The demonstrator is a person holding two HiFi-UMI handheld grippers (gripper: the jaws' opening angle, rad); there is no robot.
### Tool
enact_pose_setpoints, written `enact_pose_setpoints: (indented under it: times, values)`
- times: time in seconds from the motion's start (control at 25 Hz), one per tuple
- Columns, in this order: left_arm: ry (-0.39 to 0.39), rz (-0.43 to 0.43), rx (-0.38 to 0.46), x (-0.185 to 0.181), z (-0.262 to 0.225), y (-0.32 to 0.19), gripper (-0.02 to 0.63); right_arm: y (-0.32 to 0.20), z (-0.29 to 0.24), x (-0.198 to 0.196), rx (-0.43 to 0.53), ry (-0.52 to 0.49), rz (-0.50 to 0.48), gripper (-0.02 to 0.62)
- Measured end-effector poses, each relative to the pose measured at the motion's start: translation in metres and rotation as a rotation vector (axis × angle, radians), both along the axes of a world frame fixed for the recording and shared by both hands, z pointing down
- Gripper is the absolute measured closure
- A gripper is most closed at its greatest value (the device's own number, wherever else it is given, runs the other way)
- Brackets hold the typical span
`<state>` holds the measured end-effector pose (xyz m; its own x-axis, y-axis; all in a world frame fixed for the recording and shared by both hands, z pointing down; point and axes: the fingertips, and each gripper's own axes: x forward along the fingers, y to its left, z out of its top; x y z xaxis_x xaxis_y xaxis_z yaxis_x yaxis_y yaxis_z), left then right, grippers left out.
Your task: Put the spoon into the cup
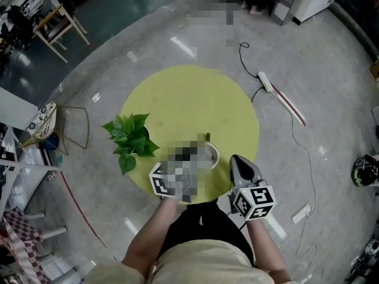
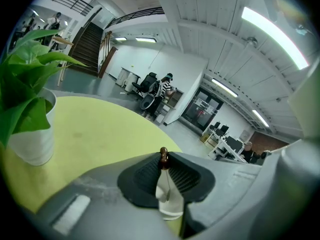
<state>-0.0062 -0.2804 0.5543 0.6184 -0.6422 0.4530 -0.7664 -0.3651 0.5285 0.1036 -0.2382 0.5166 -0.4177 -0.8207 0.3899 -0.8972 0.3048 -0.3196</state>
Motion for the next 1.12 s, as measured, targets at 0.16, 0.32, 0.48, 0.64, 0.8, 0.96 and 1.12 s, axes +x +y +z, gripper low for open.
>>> enact_pose_setpoints:
  times: [0.16,0.32,0.48,0.64,0.8,0.96,1.12]
  values:
    - [-0.024,-0.002,0.004,-0.004,0.003,-0.004,0.557,0.0,0.002,-0.001,-0.004,-0.004,-0.004,0.595]
    - [-0.047,-0.006,0.006,-0.007,0.007,-0.007,0.557,0.001,0.005,-0.001,-0.012,-0.008,-0.005,0.595]
    - [-0.081,-0.003,0.008,-0.009,0.011,-0.011,0.552,0.003,0.007,0.0,-0.018,-0.013,-0.007,0.595]
    - [-0.121,-0.005,0.014,-0.011,0.015,-0.016,0.54,0.003,0.009,0.003,-0.021,-0.017,-0.003,0.595]
    - [-0.146,-0.011,0.012,-0.012,0.018,-0.018,0.526,0.004,0.009,0.007,-0.024,-0.016,0.002,0.595]
    - [-0.163,-0.019,-0.004,-0.016,0.023,-0.018,0.515,0.005,0.009,0.007,-0.028,-0.018,0.002,0.595]
    - [-0.165,-0.022,-0.014,-0.019,0.026,-0.018,0.503,0.006,0.009,0.008,-0.027,-0.019,0.004,0.595]
